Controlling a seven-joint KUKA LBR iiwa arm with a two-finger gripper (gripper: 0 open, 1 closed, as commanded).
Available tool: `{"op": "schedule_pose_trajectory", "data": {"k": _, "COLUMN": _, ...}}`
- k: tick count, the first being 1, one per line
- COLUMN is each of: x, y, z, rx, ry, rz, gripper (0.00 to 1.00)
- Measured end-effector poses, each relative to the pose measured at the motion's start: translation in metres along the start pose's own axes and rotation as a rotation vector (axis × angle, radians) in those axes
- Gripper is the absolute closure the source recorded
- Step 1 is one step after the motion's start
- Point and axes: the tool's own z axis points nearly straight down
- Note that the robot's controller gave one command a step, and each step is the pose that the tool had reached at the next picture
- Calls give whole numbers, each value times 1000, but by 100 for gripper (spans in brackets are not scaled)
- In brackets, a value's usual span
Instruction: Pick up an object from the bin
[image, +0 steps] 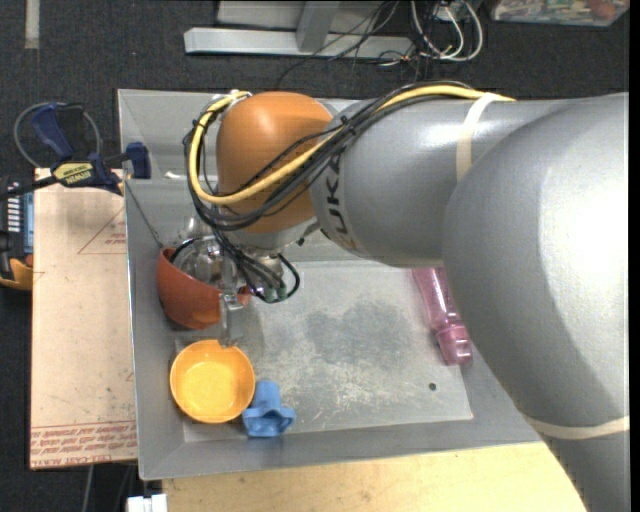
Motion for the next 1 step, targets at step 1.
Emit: {"op": "schedule_pose_trajectory", "data": {"k": 1, "x": 11, "y": 19, "z": 27, "rx": 0, "ry": 12, "rz": -10, "gripper": 100}}
